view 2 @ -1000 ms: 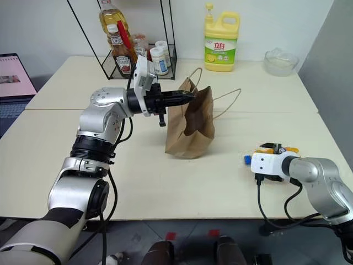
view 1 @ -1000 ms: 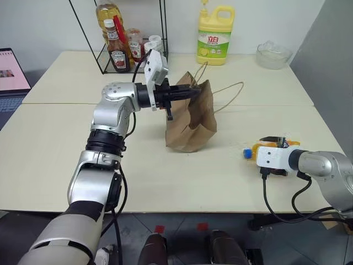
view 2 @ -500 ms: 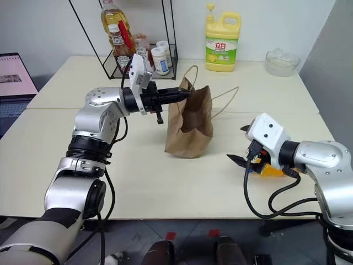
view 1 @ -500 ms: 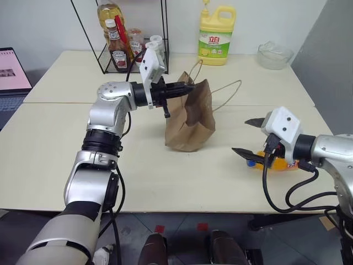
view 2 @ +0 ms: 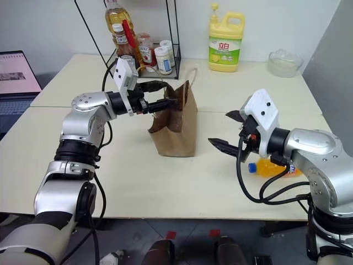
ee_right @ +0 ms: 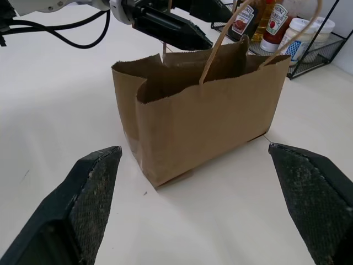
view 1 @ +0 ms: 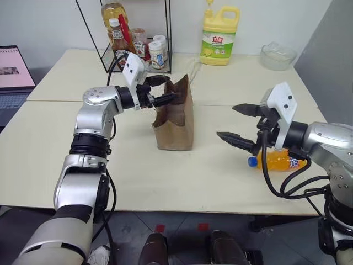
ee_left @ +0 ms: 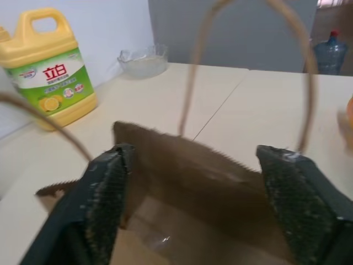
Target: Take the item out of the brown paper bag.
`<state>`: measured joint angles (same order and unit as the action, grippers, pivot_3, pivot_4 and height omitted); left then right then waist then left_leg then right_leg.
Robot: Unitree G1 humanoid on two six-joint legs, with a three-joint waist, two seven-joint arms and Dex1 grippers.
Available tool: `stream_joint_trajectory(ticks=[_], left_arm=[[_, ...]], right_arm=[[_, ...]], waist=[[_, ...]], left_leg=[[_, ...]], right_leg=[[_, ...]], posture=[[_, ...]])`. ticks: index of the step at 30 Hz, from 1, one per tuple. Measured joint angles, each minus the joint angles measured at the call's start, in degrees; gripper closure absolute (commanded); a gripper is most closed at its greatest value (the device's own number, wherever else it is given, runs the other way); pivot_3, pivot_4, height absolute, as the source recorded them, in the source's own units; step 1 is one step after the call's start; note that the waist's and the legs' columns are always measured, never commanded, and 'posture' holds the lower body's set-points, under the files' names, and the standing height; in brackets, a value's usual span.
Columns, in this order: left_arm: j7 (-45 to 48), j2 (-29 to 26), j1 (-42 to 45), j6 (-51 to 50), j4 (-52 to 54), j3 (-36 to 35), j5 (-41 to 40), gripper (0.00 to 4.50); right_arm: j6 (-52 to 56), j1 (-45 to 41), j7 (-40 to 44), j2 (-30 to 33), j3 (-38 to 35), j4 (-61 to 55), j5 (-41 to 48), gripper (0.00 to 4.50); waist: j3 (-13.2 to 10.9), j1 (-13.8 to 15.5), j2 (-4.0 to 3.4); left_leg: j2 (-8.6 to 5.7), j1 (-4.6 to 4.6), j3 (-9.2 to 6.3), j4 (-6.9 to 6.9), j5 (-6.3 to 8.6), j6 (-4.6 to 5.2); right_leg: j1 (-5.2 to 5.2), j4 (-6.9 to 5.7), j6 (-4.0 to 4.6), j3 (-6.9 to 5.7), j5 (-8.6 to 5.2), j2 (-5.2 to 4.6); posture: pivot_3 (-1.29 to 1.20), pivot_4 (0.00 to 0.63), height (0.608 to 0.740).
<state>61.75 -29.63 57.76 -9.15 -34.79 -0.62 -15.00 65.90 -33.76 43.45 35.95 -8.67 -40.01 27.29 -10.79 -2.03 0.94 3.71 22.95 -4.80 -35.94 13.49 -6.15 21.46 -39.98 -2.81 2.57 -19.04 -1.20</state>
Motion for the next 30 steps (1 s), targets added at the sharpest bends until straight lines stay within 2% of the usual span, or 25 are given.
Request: stream_joint_trajectory(ticks=[5,10,15,21,23,25,27,30], left_arm=[[-1.32,-2.80,-4.22,0.96,5.60,-0.12,0.89,0.01],[-5.11,-4.95,-8.45,-1.81,10.80,-3.39,0.28,0.01],[-8.49,-4.55,-11.14,-10.45,14.37,-6.51,-3.75,0.01],[-11.64,-2.87,-11.61,-23.85,17.38,-11.32,-12.51,0.01],[-12.21,-2.39,-11.84,-25.27,17.48,-11.48,-13.43,0.01],[-12.44,-1.59,-12.32,-24.45,17.54,-11.10,-13.23,0.01],[-12.41,-1.19,-13.19,-19.14,17.57,-9.38,-10.59,0.01],[-13.84,-0.81,-14.25,-3.52,15.40,-5.31,-2.32,0.01]], right_arm=[[-2.23,-0.02,-0.72,0.97,1.16,1.05,1.10,0.00],[-4.27,0.02,-1.40,1.60,1.61,2.32,1.42,0.00],[-5.90,0.11,-2.18,2.01,3.04,2.80,1.66,0.00],[-7.50,0.11,-2.53,2.51,3.54,4.10,1.77,0.00],[-8.09,0.10,-2.62,2.79,4.02,4.39,1.72,0.00],[-8.70,0.08,-2.77,3.04,4.71,4.60,1.52,0.00],[-9.63,0.06,-2.91,3.63,5.59,4.99,1.02,0.00],[-10.77,0.05,-3.46,4.32,6.15,5.34,0.60,0.00]], waist=[[0.00,0.02,0.00],[0.00,0.09,0.00],[0.00,0.09,0.00],[0.00,0.08,0.00],[0.00,0.09,0.00],[0.00,0.13,0.00],[0.00,0.17,0.00],[0.00,0.30,0.00]], left_leg=[[0.01,0.01,0.00,0.00,0.00,0.00],[0.01,0.00,-0.01,-0.01,0.00,0.00],[0.01,0.01,-0.01,-0.01,0.00,0.01],[0.01,0.00,-0.01,-0.02,0.00,0.01],[0.01,0.01,-0.01,-0.02,0.00,0.00],[0.01,0.01,-0.01,-0.02,0.00,0.00],[0.01,0.00,-0.01,-0.01,-0.01,-0.02],[0.01,0.00,0.00,-0.02,-0.08,-0.14]], right_leg=[[0.01,0.00,0.00,0.00,0.00,0.00],[0.00,-0.01,0.00,-0.01,0.00,0.00],[-0.01,-0.01,0.00,-0.01,0.00,0.00],[-0.01,-0.01,0.00,-0.02,0.00,0.00],[-0.01,-0.01,0.00,-0.02,0.00,0.00],[-0.01,0.00,0.00,-0.02,0.00,0.00],[-0.01,0.01,0.00,-0.01,0.00,0.00],[-0.01,0.02,0.01,-0.01,0.00,-0.01]], posture=[[0.00,0.150,0.740],[0.00,0.150,0.740],[0.00,0.150,0.740],[0.00,0.150,0.740],[0.00,0.150,0.740],[0.00,0.150,0.740],[0.00,0.150,0.740],[0.00,0.150,0.740]])
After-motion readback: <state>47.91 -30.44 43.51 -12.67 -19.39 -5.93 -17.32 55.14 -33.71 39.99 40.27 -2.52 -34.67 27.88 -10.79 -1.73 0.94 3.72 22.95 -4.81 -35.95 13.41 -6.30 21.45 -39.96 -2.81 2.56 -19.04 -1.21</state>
